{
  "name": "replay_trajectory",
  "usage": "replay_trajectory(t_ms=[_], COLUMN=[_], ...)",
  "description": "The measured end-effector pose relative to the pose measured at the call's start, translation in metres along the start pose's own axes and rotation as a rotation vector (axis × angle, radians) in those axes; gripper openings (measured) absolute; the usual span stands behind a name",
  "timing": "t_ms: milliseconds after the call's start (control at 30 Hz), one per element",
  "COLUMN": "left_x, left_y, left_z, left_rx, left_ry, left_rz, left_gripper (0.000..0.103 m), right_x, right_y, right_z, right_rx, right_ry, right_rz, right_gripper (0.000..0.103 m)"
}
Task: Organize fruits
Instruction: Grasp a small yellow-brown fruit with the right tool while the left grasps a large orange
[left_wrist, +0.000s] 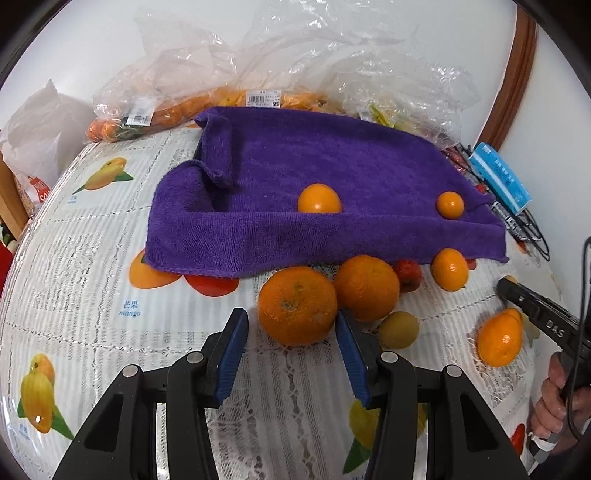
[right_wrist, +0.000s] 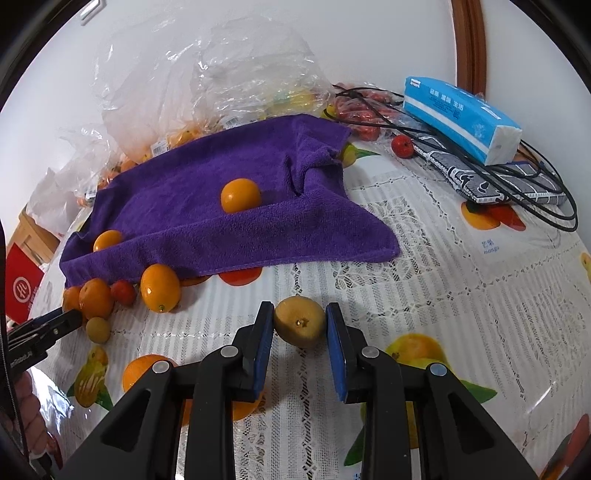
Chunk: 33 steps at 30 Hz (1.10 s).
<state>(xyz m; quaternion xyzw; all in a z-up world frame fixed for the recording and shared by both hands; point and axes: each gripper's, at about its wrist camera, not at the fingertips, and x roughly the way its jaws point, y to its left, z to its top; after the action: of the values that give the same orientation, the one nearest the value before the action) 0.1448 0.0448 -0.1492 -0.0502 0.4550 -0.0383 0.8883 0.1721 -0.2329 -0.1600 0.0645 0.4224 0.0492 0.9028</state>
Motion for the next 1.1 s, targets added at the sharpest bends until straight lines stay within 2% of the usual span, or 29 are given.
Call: replay_trajectory(t_ms=[233, 267, 300, 600, 1100], left_x=[0.007, 0.006, 0.005, -0.008, -0.044], left_y=[-0.008, -0.009, -0.009, 0.001, 0.001], left_z=[0.004, 0.003, 0.003, -0.001, 0.011], left_rx=[0.035, 0.042, 0.042, 0.000, -0.027], left_ry=[-0.022, -0.024, -0.025, -0.034, -0.122], left_rz=[0.052, 0.051, 0.042, 0.001, -0.026], left_gripper=[0.046, 0.041, 0.041, 0.041, 0.041], right_x=[0.002, 0.002, 0.001, -0.009, -0.045], right_y=[0.003, 0.004, 0.004, 0.005, 0.023], right_z=[0.000, 0.000, 0.000, 0.002, 0.019], right_rx=[-0.021, -0.023, -0.026, -0.023, -0.058], right_ry=[-0.015, -0.015, -0.016, -0.030, -0.117], right_rz=[-0.017, -0.020, -0.023, -0.017, 0.002], right_gripper=[0.028, 0.028, 0.028, 0.028, 0.028])
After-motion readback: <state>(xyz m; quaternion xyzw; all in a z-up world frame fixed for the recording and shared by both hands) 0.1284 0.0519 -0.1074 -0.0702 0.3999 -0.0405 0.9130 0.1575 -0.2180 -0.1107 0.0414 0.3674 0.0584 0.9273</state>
